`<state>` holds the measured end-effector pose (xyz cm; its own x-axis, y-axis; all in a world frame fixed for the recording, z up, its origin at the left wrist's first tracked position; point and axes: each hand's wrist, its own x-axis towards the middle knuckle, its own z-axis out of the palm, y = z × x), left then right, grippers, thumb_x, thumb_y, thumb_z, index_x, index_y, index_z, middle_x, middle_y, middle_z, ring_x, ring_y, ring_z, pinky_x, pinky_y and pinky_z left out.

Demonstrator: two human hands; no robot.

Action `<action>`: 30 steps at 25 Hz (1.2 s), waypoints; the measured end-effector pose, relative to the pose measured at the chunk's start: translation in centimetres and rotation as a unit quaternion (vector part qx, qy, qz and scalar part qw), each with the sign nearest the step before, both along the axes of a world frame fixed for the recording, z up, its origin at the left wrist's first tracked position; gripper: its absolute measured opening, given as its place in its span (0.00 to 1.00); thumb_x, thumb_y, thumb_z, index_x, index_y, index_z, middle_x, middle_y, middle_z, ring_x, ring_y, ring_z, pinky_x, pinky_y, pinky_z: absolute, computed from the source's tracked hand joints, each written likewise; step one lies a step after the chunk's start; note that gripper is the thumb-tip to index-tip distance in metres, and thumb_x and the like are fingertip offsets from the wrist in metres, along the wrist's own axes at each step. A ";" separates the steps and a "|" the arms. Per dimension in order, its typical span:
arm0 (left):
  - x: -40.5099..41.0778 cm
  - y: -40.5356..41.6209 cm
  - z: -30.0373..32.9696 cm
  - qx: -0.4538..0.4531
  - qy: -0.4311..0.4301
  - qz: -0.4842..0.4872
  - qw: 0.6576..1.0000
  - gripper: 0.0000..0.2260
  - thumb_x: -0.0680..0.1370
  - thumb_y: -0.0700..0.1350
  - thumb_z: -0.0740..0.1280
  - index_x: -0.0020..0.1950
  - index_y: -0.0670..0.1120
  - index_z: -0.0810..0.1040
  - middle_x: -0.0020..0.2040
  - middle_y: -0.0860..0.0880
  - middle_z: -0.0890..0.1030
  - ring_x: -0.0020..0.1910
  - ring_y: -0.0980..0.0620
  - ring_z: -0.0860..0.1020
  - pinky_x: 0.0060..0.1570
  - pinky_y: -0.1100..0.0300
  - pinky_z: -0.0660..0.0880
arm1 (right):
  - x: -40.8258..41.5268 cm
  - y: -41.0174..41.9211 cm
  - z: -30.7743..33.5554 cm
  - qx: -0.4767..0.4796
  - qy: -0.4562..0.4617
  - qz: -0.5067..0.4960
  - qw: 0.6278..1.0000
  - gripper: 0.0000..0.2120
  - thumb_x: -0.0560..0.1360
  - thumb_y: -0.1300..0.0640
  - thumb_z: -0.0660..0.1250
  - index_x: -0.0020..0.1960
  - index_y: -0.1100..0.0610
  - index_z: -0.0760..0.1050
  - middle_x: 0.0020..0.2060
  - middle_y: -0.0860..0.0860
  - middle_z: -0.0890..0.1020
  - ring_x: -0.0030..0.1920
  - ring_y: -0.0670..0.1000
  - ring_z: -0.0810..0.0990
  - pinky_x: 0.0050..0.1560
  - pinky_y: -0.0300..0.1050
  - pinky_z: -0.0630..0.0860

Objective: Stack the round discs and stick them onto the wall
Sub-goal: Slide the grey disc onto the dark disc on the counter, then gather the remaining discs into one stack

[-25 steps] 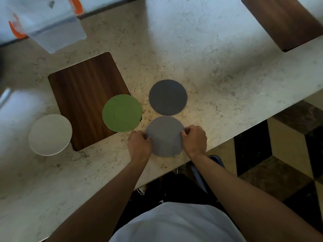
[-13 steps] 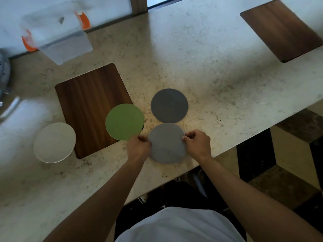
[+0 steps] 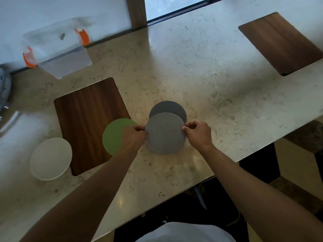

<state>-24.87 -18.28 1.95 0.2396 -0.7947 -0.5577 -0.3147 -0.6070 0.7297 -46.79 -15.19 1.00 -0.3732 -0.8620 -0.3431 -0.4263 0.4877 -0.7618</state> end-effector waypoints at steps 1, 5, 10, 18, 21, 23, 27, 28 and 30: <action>-0.3 -1.0 -0.1 -0.004 0.005 -0.004 1.000 0.07 0.71 0.31 0.71 0.45 0.41 0.84 0.44 0.40 0.85 0.45 0.40 0.83 0.50 0.44 0.82 | -0.4 -0.9 -0.1 0.003 0.002 -0.007 1.000 0.03 0.72 0.55 0.75 0.42 0.51 0.81 0.36 0.45 0.83 0.38 0.45 0.82 0.43 0.42 0.80; -1.7 -5.0 -0.9 -0.016 -0.001 -0.011 1.000 0.09 0.70 0.30 0.72 0.39 0.43 0.82 0.43 0.39 0.84 0.44 0.40 0.84 0.48 0.43 0.82 | -1.8 -4.8 -1.0 0.019 0.010 -0.033 0.999 0.03 0.72 0.55 0.75 0.41 0.51 0.81 0.35 0.43 0.82 0.39 0.44 0.82 0.44 0.43 0.81; -2.0 -7.5 -2.7 -0.002 -0.025 -0.028 0.999 0.06 0.70 0.32 0.73 0.47 0.38 0.84 0.47 0.38 0.85 0.45 0.40 0.84 0.48 0.42 0.82 | -2.0 -7.5 -2.6 0.038 0.026 -0.028 0.999 0.04 0.71 0.54 0.75 0.44 0.53 0.83 0.36 0.45 0.82 0.39 0.44 0.81 0.46 0.42 0.79; -2.9 -6.8 -3.2 -0.035 -0.111 -0.055 0.992 0.10 0.71 0.34 0.71 0.50 0.41 0.85 0.45 0.44 0.85 0.47 0.47 0.82 0.52 0.55 0.79 | -1.6 -7.0 -4.0 0.050 0.066 -0.010 0.997 0.06 0.73 0.54 0.73 0.47 0.55 0.81 0.42 0.49 0.84 0.41 0.46 0.79 0.43 0.37 0.72; -3.3 -6.4 -3.1 -0.064 -0.136 -0.082 0.985 0.10 0.71 0.36 0.70 0.50 0.42 0.85 0.43 0.45 0.85 0.45 0.47 0.83 0.50 0.55 0.78 | -1.4 -6.7 -4.0 0.029 0.074 -0.011 0.997 0.06 0.73 0.54 0.73 0.47 0.56 0.80 0.41 0.49 0.83 0.40 0.46 0.79 0.41 0.36 0.70; -3.7 -6.1 -3.3 -0.079 -0.160 -0.091 0.980 0.09 0.72 0.36 0.69 0.49 0.42 0.85 0.44 0.44 0.86 0.44 0.46 0.82 0.48 0.54 0.79 | -1.1 -6.5 -4.0 0.018 0.081 -0.014 0.996 0.06 0.74 0.55 0.72 0.47 0.56 0.80 0.42 0.49 0.83 0.41 0.48 0.80 0.41 0.38 0.72; -4.0 -6.0 -3.5 -0.090 -0.202 -0.101 0.970 0.08 0.73 0.36 0.67 0.48 0.40 0.85 0.44 0.39 0.84 0.43 0.42 0.82 0.46 0.49 0.80 | -0.5 -6.2 -4.2 0.024 0.130 -0.018 0.991 0.08 0.74 0.51 0.72 0.50 0.56 0.81 0.46 0.52 0.82 0.45 0.50 0.80 0.46 0.41 0.75; -4.0 -6.0 -3.5 -0.084 -0.212 -0.110 0.967 0.08 0.73 0.37 0.67 0.49 0.40 0.85 0.45 0.39 0.84 0.44 0.43 0.82 0.47 0.49 0.80 | -0.4 -6.0 -4.2 0.028 0.139 -0.020 0.990 0.09 0.75 0.50 0.71 0.50 0.55 0.81 0.47 0.52 0.82 0.46 0.51 0.80 0.46 0.41 0.75; -4.3 -6.2 -3.5 -0.064 -0.237 -0.131 0.961 0.09 0.74 0.38 0.67 0.49 0.39 0.84 0.48 0.38 0.83 0.45 0.42 0.81 0.48 0.48 0.79 | 0.0 -5.9 -4.1 0.035 0.153 -0.017 0.987 0.10 0.75 0.49 0.70 0.52 0.55 0.82 0.47 0.52 0.83 0.46 0.51 0.81 0.48 0.43 0.78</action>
